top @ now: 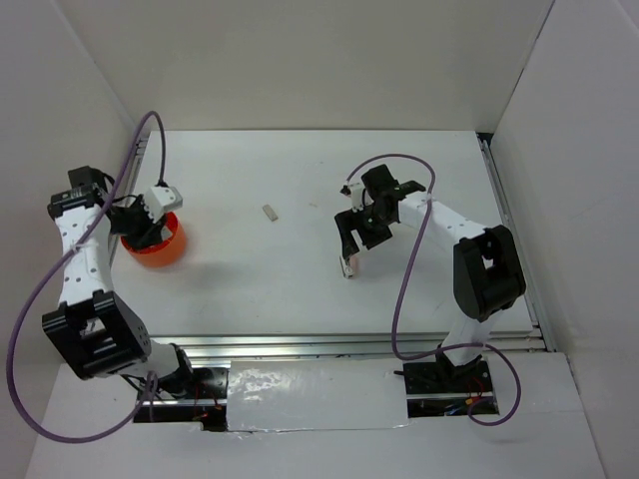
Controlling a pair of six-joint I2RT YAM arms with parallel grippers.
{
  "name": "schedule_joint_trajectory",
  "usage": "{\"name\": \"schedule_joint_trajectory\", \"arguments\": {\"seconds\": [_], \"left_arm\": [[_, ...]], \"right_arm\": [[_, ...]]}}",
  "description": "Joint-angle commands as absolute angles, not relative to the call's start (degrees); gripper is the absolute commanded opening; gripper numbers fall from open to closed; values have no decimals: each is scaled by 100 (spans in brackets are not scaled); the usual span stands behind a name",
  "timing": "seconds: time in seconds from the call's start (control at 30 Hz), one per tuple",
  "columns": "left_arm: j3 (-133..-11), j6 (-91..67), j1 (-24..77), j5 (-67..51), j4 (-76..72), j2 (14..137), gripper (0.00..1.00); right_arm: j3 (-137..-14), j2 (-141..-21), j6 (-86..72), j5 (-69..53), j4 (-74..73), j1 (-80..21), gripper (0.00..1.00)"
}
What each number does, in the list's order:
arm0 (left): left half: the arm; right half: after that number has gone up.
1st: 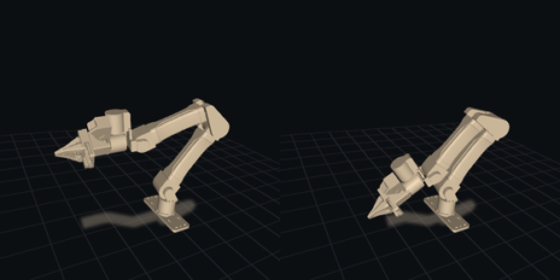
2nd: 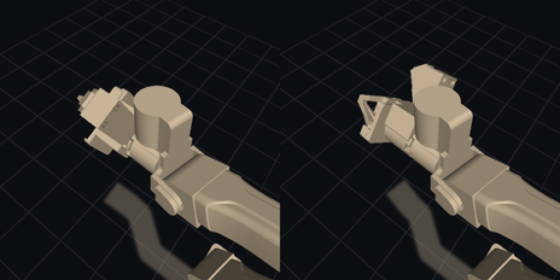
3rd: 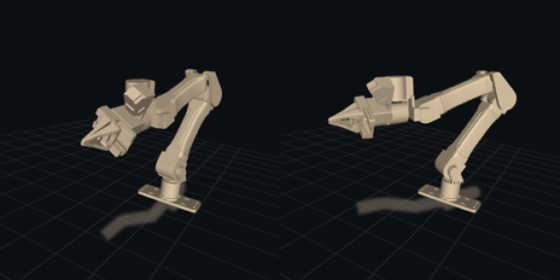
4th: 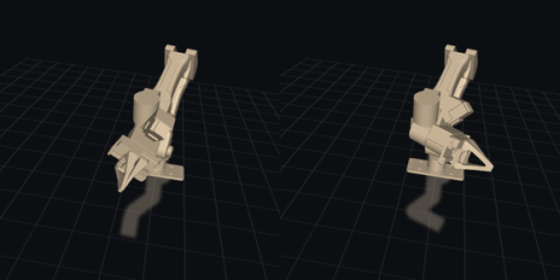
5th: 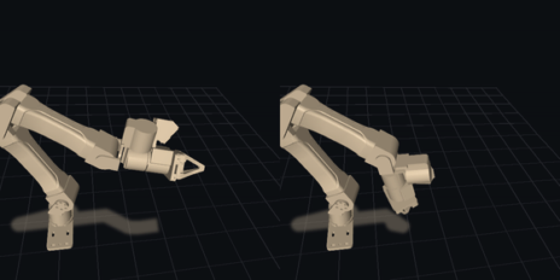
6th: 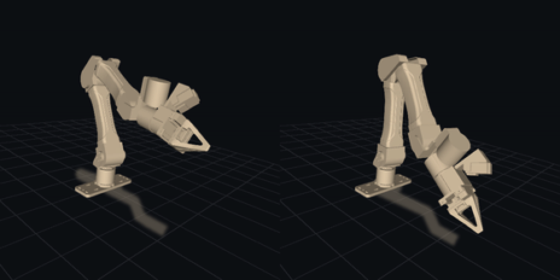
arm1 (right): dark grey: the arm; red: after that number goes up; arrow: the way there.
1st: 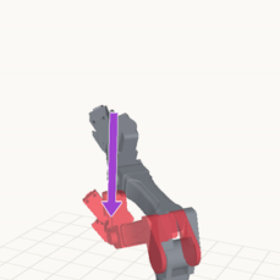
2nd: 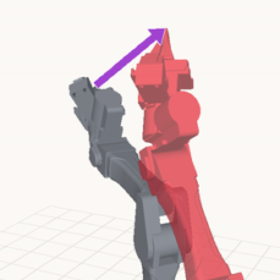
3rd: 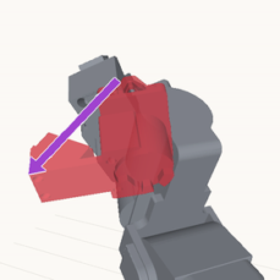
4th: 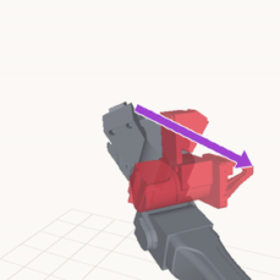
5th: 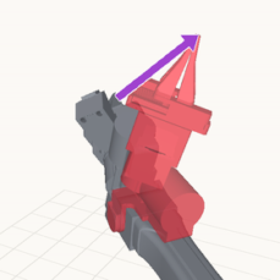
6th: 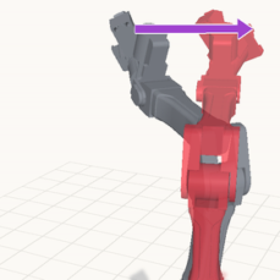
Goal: Sort the stationery into containers
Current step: Place the stationery in the storage box.
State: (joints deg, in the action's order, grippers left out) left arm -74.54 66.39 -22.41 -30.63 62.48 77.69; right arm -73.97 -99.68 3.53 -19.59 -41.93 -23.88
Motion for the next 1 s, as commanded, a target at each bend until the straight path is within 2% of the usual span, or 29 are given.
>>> {"name": "schedule_joint_trajectory", "arguments": {"seconds": [0.0,0.3,0.7,0.83,0.97], "left_arm": [[-8049,8041,-2732,-3393,7075,8182,3],[-7436,8455,-3015,-2707,6109,8182,11],[-7506,8209,-3050,-2558,5476,8630,18],[-7594,8112,-3032,-2558,5458,8719,32],[-7532,8051,-3006,-2558,5344,8710,39]], "right_arm": [[-7638,-10002,422,-2039,-4350,-2435,86],[-7743,-10116,413,-2066,-4403,-2435,86],[-7717,-10160,422,-2083,-4421,-2452,86],[-7726,-10178,422,-2066,-4430,-2443,86],[-7743,-10195,422,-2048,-4447,-2452,86]]}}
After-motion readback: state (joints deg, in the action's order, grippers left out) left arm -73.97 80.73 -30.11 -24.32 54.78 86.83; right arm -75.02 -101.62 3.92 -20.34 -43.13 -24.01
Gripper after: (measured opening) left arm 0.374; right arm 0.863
